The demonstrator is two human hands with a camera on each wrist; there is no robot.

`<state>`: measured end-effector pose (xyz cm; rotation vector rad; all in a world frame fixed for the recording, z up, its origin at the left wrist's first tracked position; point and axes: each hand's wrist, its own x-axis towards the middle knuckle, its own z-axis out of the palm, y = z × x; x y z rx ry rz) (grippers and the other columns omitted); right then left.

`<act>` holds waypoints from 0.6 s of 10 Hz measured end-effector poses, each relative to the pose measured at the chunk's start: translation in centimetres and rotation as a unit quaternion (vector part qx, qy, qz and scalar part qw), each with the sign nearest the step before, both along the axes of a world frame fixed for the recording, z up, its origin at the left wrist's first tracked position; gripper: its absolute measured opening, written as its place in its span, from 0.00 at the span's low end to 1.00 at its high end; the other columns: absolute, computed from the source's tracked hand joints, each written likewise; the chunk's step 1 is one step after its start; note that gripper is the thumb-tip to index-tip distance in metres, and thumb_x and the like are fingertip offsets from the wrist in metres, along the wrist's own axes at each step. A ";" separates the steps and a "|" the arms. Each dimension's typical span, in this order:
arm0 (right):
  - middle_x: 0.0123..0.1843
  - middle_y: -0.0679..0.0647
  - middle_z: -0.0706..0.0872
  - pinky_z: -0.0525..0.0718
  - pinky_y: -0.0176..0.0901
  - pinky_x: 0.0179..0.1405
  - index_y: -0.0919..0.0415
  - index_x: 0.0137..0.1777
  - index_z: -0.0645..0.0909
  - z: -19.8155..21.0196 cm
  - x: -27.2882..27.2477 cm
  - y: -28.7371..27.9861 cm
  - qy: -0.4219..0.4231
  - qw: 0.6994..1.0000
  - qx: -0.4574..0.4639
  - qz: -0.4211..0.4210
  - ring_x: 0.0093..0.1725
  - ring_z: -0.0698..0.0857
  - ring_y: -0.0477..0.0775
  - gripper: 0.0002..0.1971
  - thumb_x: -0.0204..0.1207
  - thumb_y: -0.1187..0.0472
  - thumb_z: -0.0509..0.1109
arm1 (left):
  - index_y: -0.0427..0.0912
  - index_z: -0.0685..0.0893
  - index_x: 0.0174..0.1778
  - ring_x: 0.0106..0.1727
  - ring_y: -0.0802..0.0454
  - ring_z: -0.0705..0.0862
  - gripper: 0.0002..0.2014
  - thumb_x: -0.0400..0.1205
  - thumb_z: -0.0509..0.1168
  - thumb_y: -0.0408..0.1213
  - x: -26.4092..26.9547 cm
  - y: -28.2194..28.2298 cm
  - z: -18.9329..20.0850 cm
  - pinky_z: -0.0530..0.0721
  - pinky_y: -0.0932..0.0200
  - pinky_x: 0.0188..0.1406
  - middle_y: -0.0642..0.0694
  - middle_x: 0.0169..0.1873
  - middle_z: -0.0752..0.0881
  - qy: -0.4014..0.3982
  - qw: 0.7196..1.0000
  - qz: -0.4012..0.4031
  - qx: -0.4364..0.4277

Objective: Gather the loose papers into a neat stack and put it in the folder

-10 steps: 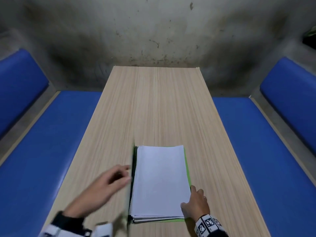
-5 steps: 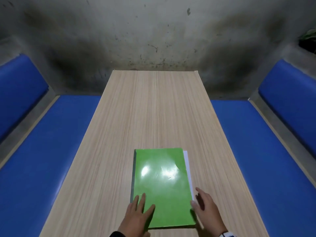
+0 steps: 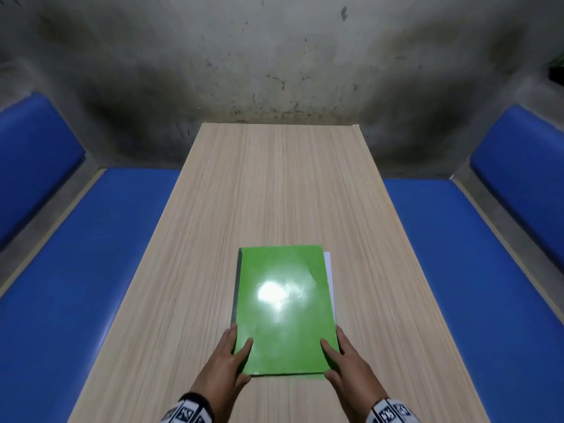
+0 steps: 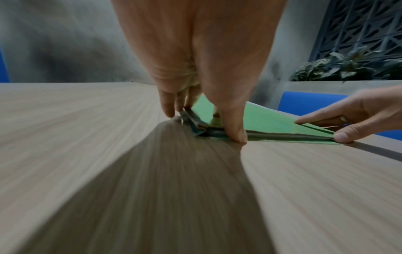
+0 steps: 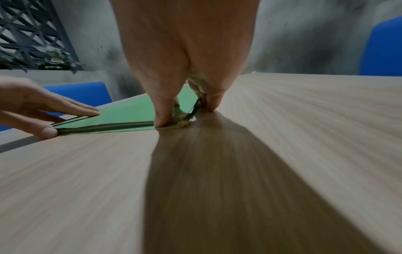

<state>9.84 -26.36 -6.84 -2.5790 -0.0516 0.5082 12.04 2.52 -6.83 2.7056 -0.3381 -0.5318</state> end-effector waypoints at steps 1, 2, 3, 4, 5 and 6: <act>0.88 0.52 0.41 0.54 0.37 0.80 0.48 0.84 0.58 0.1 5.0 0.6 0.005 1.000 -0.012 0.006 0.86 0.53 0.51 0.32 0.82 0.58 0.66 | 0.53 0.61 0.84 0.87 0.44 0.49 0.36 0.81 0.69 0.47 5.5 0.0 -0.1 0.51 0.56 0.85 0.40 0.87 0.47 -0.015 0.999 0.002 0.029; 0.88 0.55 0.43 0.58 0.42 0.81 0.50 0.84 0.57 0.4 9.0 1.2 0.008 0.999 -0.035 0.006 0.86 0.56 0.55 0.33 0.82 0.59 0.65 | 0.49 0.61 0.84 0.87 0.41 0.52 0.35 0.82 0.68 0.43 9.9 -0.2 0.6 0.56 0.52 0.85 0.36 0.86 0.48 -0.004 0.999 0.004 0.048; 0.88 0.57 0.45 0.60 0.45 0.81 0.51 0.84 0.57 0.4 11.3 1.4 0.015 0.999 -0.050 0.006 0.85 0.58 0.57 0.33 0.82 0.59 0.66 | 0.48 0.60 0.84 0.86 0.40 0.54 0.36 0.82 0.69 0.42 12.2 -0.4 0.5 0.61 0.51 0.84 0.34 0.86 0.49 0.004 0.998 0.005 0.059; 0.88 0.59 0.45 0.64 0.48 0.81 0.51 0.84 0.57 0.2 12.9 1.4 0.020 0.998 -0.066 0.008 0.85 0.59 0.59 0.33 0.82 0.59 0.65 | 0.48 0.59 0.85 0.86 0.40 0.55 0.37 0.81 0.70 0.42 13.8 -0.5 -0.1 0.63 0.51 0.84 0.33 0.86 0.48 0.001 0.997 -0.001 0.079; 0.88 0.59 0.44 0.63 0.47 0.81 0.51 0.85 0.54 0.7 13.1 1.4 0.026 0.998 -0.053 -0.002 0.85 0.58 0.59 0.35 0.82 0.57 0.66 | 0.49 0.58 0.85 0.86 0.40 0.53 0.39 0.81 0.70 0.42 14.0 -0.6 0.5 0.63 0.50 0.83 0.34 0.86 0.46 0.006 0.997 0.001 0.072; 0.88 0.57 0.46 0.63 0.46 0.80 0.49 0.85 0.51 0.8 10.9 1.3 0.030 0.998 0.022 -0.055 0.85 0.59 0.57 0.37 0.81 0.56 0.66 | 0.48 0.55 0.86 0.86 0.42 0.55 0.42 0.79 0.70 0.49 11.3 -0.5 0.2 0.69 0.49 0.81 0.39 0.87 0.46 -0.005 0.998 0.041 0.049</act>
